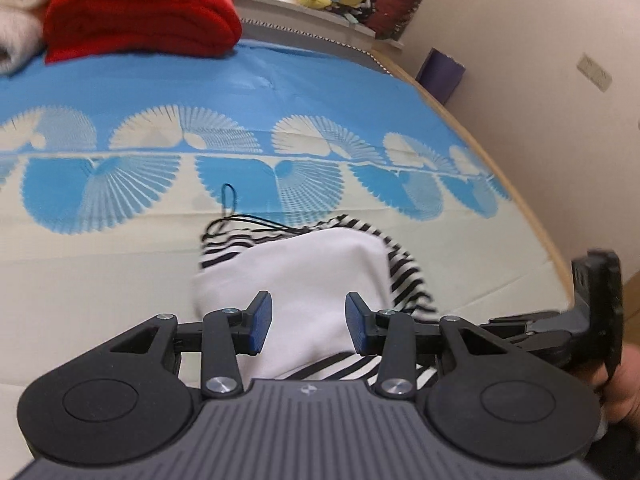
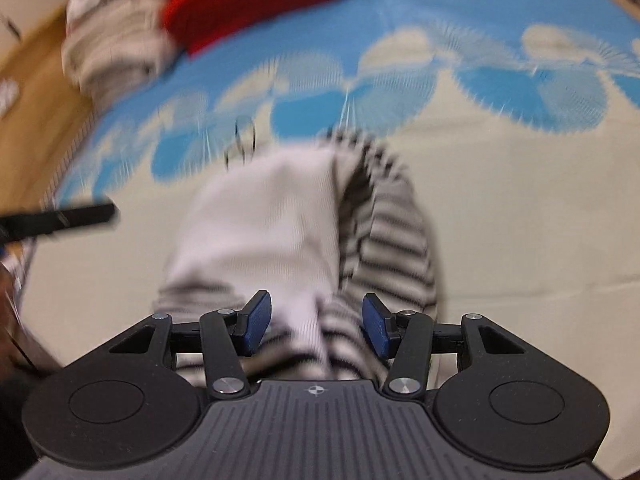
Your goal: Fold small clothes
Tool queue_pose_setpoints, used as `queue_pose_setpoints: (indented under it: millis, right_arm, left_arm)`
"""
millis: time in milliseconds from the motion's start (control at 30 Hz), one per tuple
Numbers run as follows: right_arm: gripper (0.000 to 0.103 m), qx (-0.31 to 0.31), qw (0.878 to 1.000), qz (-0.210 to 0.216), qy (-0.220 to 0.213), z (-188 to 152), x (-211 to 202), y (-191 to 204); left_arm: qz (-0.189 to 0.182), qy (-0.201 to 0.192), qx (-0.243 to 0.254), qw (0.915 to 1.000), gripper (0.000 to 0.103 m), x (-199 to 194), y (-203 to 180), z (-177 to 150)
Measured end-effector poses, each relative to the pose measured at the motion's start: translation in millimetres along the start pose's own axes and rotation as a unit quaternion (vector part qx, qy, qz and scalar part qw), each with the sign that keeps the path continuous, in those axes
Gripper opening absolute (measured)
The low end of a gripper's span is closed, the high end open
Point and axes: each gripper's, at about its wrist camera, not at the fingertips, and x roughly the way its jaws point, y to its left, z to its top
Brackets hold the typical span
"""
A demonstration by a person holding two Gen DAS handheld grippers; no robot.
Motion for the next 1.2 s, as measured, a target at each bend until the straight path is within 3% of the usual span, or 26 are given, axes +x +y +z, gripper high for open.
queue_pose_setpoints:
  millis: [33, 67, 100, 133, 300, 400, 500, 633, 767, 833, 900, 967, 1033, 1100, 1133, 1200]
  right_arm:
    - [0.051, -0.006, 1.0, -0.011, 0.009, -1.5, 2.6, 1.8]
    - [0.038, -0.007, 1.0, -0.014, 0.009, -2.7, 2.4, 2.0]
    - [0.019, -0.004, 1.0, -0.004, 0.005, -3.7, -1.0, 1.8]
    - [0.011, 0.0, 1.0, 0.009, -0.003, -4.7, -6.2, 1.9]
    - [0.006, 0.051, 0.988, 0.085, -0.12, -7.9, -63.8, -25.1]
    - [0.006, 0.083, 0.983, 0.067, -0.149, -17.1, -87.0, -51.9]
    - [0.006, 0.108, 0.989, 0.023, -0.098, -28.1, -80.4, -79.6]
    - [0.006, 0.088, 0.995, -0.022, -0.034, -37.4, -54.0, -90.4]
    - [0.006, 0.06, 0.997, -0.047, 0.021, -40.1, -24.1, -81.2]
    - [0.006, 0.044, 0.997, -0.054, 0.04, -42.4, -11.4, -75.5]
    - [0.007, 0.033, 0.996, -0.065, 0.051, -41.7, -1.1, -72.5]
    - [0.01, 0.045, 0.997, -0.053, 0.023, -34.6, -6.1, -74.0]
    - [0.013, 0.07, 0.995, -0.044, -0.058, -25.0, -25.3, -79.3]
    - [0.036, 0.088, 0.983, -0.042, -0.154, -19.7, -47.3, -82.3]
    - [0.042, 0.094, 0.979, -0.038, -0.175, -18.0, -50.9, -83.1]
    - [0.043, 0.106, 0.978, -0.022, -0.181, -13.9, -45.5, -83.9]
  left_arm:
    - [0.005, -0.002, 0.012, 0.9999, 0.044, -4.1, -1.4, -2.4]
    - [0.01, -0.001, 0.026, 0.9996, 0.044, -4.9, -3.1, -5.3]
    - [0.012, 0.004, 0.036, 0.9993, 0.044, -4.9, -4.7, -7.1]
    - [0.011, 0.007, 0.04, 0.9991, 0.044, -3.0, -4.3, -8.9]
    - [-0.019, 0.035, 0.047, 0.9981, 0.044, 4.7, -10.6, -12.5]
    - [-0.063, 0.074, 0.054, 0.9938, 0.044, 16.8, -20.2, -16.8]
    - [-0.083, 0.111, 0.09, 0.9862, 0.044, 31.8, -36.1, -26.6]
    - [-0.097, 0.154, 0.135, 0.9739, 0.044, 58.9, -53.2, -42.0]
    - [-0.039, 0.22, 0.203, 0.9535, 0.043, 103.1, -62.2, -73.1]
    - [-0.029, 0.222, 0.219, 0.9497, 0.044, 111.2, -64.5, -79.5]
    - [-0.033, 0.226, 0.206, 0.9515, 0.043, 112.0, -61.3, -75.1]
    - [-0.035, 0.228, 0.183, 0.9556, 0.043, 106.8, -54.3, -66.3]
    - [-0.039, 0.21, 0.174, 0.9614, 0.044, 91.3, -47.4, -60.0]
    - [-0.04, 0.185, 0.158, 0.9691, 0.044, 79.1, -37.1, -50.5]
    - [-0.038, 0.177, 0.146, 0.9726, 0.044, 75.0, -31.9, -47.4]
    - [-0.028, 0.17, 0.122, 0.9775, 0.044, 71.6, -20.7, -41.3]
